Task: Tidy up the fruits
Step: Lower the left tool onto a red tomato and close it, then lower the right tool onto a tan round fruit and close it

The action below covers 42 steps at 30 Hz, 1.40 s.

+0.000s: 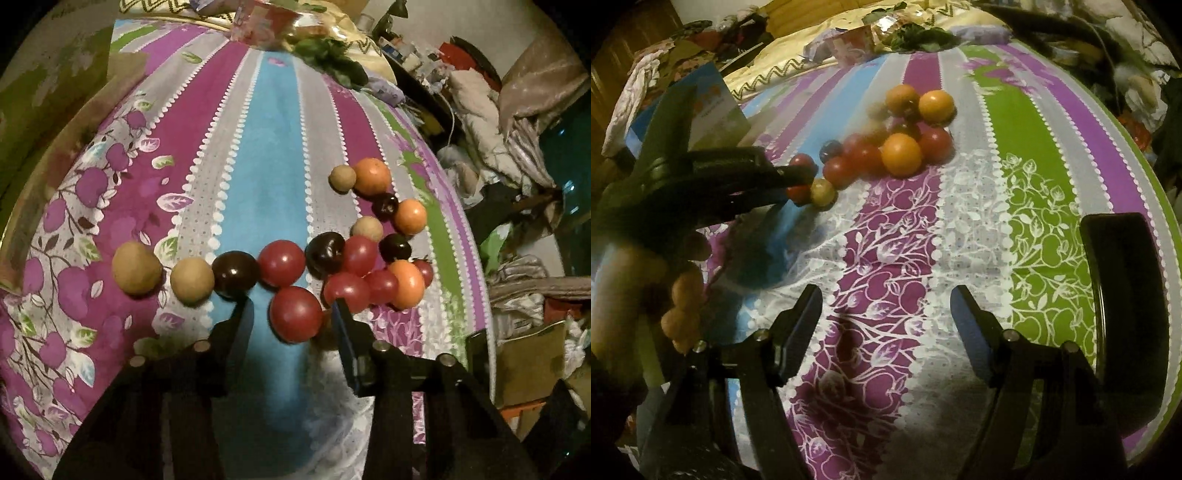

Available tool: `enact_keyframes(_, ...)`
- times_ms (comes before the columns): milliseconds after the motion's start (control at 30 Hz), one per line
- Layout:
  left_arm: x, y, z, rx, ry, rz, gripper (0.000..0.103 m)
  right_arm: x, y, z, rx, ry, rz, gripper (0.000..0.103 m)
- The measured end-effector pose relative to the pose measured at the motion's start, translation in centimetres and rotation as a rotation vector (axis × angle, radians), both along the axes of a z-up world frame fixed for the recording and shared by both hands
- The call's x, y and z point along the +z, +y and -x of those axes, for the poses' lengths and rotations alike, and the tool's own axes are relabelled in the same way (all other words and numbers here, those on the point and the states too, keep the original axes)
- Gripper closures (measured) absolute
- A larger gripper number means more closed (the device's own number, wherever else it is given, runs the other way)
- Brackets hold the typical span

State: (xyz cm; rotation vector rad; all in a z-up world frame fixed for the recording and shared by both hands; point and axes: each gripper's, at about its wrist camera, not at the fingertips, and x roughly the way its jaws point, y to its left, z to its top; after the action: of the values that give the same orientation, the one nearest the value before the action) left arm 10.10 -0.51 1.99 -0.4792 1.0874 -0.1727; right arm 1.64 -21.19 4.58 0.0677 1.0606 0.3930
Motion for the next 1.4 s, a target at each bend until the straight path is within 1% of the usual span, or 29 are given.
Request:
enact_keyframes(33,0.0,0.1,0.0,0.001,-0.002,-0.007,0.071,0.1,0.1,-0.1,0.001,-0.002,-0.003,0.037)
enact_keyframes(67,0.1,0.3,0.1,-0.002,-0.005,-0.002,0.074,0.1,0.2,-0.2,0.001,-0.004,-0.006,0.041)
enact_keyframes(167,0.3,0.8,0.6,-0.015,-0.004,-0.006,0.074,0.3,0.6,-0.5,0.006,-0.015,-0.008,0.046)
enact_keyframes(267,1.1,1.6,1.6,-0.035,-0.015,0.004,0.074,0.5,1.2,-1.2,0.020,-0.029,-0.010,0.047)
enact_keyframes(300,1.6,2.2,2.4,-0.038,-0.030,-0.007,0.074,0.6,1.6,-1.5,0.032,-0.035,-0.012,0.047)
enact_keyframes(367,1.9,3.2,3.5,-0.039,-0.040,-0.001,0.074,0.6,2.5,-2.0,0.061,-0.046,-0.009,0.046)
enact_keyframes(433,2.1,4.4,4.5,-0.023,-0.047,-0.013,0.074,0.6,3.7,-2.6,0.102,-0.068,0.007,0.046)
enact_keyframes(500,2.2,5.5,5.5,-0.011,-0.053,0.002,0.074,0.4,4.9,-3.5,0.141,-0.083,0.019,0.046)
enact_keyframes(567,2.3,6.2,6.2,-0.001,-0.066,0.001,0.074,0.0,6.1,-4.5,0.162,-0.080,0.019,0.047)
enact_keyframes(667,2.1,6.2,6.7,-0.012,-0.082,-0.006,0.074,-1.0,7.7,-6.1,0.169,-0.054,0.035,0.047)
enact_keyframes(700,1.8,6.1,6.7,-0.016,-0.079,-0.026,0.074,-1.2,8.0,-6.3,0.167,-0.048,0.042,0.047)
enact_keyframes(800,1.1,5.9,6.6,-0.019,-0.073,-0.043,0.074,-1.6,9.0,-6.5,0.163,-0.055,0.079,0.047)
enact_keyframes(867,0.7,5.7,6.5,-0.017,-0.072,-0.059,0.074,-1.7,9.2,-6.5,0.153,-0.067,0.101,0.049)
enact_keyframes(900,0.6,5.6,6.4,-0.015,-0.075,-0.071,0.074,-1.8,9.4,-6.4,0.148,-0.076,0.117,0.055)
enact_keyframes(967,0.3,5.5,6.4,-0.014,-0.082,-0.092,0.074,-1.9,9.5,-6.4,0.130,-0.092,0.148,0.062)
enact_keyframes(1000,0.1,5.4,6.4,-0.012,-0.087,-0.098,0.074,-1.9,9.4,-6.4,0.124,-0.094,0.145,0.066)
enact_keyframes(1033,0.1,5.3,6.4,-0.012,-0.091,-0.103,0.074,-1.9,9.2,-6.4,0.119,-0.096,0.143,0.068)
enact_keyframes(1100,-0.1,4.9,6.4,-0.011,-0.099,-0.125,0.072,-1.7,9.1,-6.3,0.119,-0.097,0.132,0.079)
enact_keyframes(1233,-0.4,4.5,6.5,-0.017,-0.108,-0.147,0.065,-0.9,8.1,-5.4,0.083,-0.107,0.102,0.079)
enact_keyframes(1267,-0.5,4.3,6.6,-0.022,-0.121,-0.150,0.062,-0.7,7.6,-5.1,0.069,-0.104,0.086,0.079)
enact_keyframes(1300,-0.5,4.2,6.8,-0.026,-0.133,-0.153,0.060,-0.7,7.2,-5.0,0.058,-0.102,0.076,0.079)
enact_keyframes(1400,-0.6,3.7,6.8,-0.029,-0.147,-0.179,0.059,-0.4,5.5,-4.2,0.025,-0.094,0.038,0.079)
